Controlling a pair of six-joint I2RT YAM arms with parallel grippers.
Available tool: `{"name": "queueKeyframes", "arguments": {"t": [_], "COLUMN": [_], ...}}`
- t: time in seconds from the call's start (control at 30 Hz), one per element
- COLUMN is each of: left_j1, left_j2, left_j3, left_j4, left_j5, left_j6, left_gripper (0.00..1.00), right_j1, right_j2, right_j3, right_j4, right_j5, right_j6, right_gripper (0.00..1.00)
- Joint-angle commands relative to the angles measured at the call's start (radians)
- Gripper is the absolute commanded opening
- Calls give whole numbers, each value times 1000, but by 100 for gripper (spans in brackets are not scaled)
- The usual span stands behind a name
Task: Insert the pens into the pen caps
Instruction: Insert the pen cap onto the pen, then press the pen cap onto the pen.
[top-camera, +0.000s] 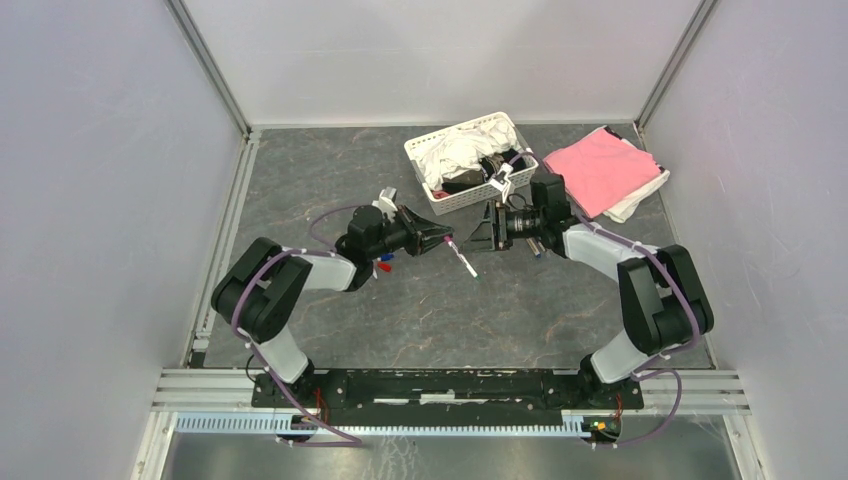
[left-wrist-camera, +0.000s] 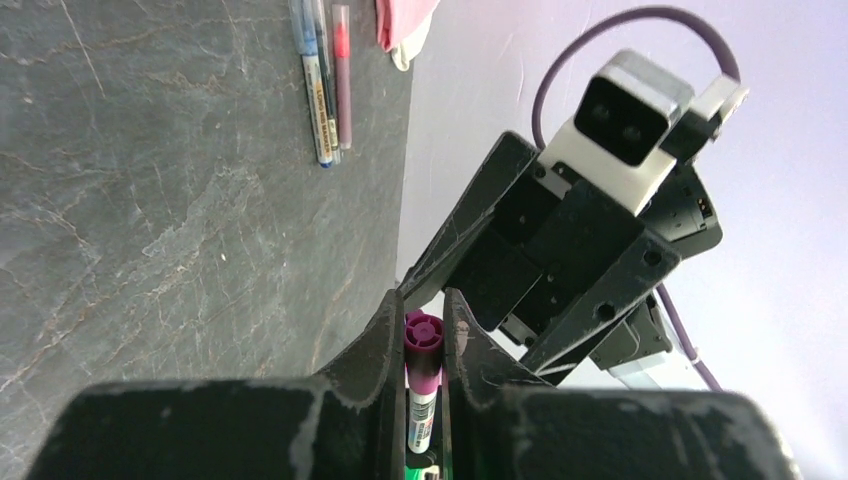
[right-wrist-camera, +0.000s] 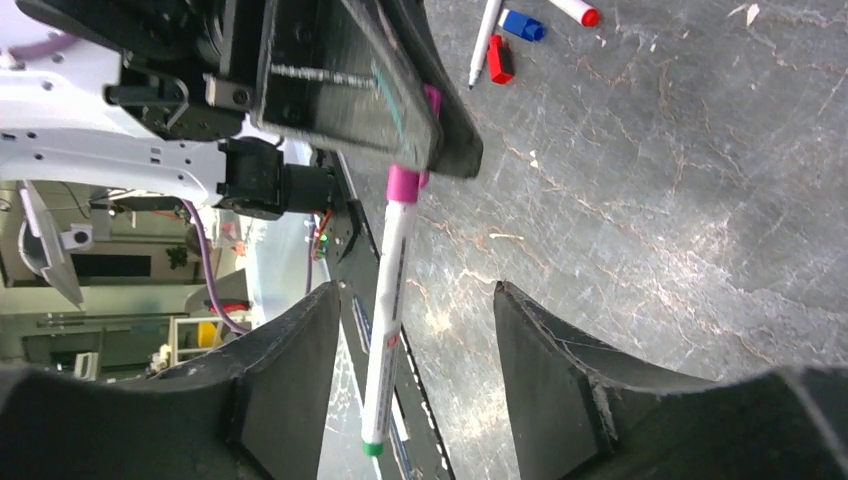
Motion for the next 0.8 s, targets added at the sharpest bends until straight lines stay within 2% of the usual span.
{"name": "queueKeyframes", "arguments": {"t": [0.0, 0.13, 0.27, 0.33, 0.4, 0.43, 0.47, 0.5, 0.67, 0.77], "left_j1": [19, 23, 23, 23, 23, 22, 20, 16, -32, -86], "left_j2": [-39, -49, -66, -77, -87, -94, -100, -106, -135, -138], "left_j3": [43, 73, 98, 104, 111, 113, 116, 121, 146, 156], "left_j4": [-8, -27, -53, -51, -49, -48, -47, -46, -114, -135], "left_j5": [19, 15, 8, 6, 17, 28, 48, 69, 148, 155], "left_j6": [46, 83, 120, 131, 147, 158, 177, 209, 338, 362], "left_gripper": [2, 2, 2, 2, 2, 2, 2, 2, 2, 2], "right_j1": [11, 34, 62, 67, 66, 68, 67, 67, 66, 71], "right_j2": [-70, -111, -143, -146, -140, -138, -135, -133, -139, -142], "right_j3": [-12, -54, -79, -86, -77, -68, -59, -47, -5, -2], "right_j4": [-105, -113, -113, -114, -103, -91, -76, -64, 23, 101], "right_j5": [-1, -9, 7, 18, 18, 16, 9, 3, -17, -8], "right_j6": [-125, -145, -145, -139, -127, -117, -101, -90, -55, -22], "right_gripper": [64, 65, 61, 55, 40, 27, 10, 2, 0, 0]}}
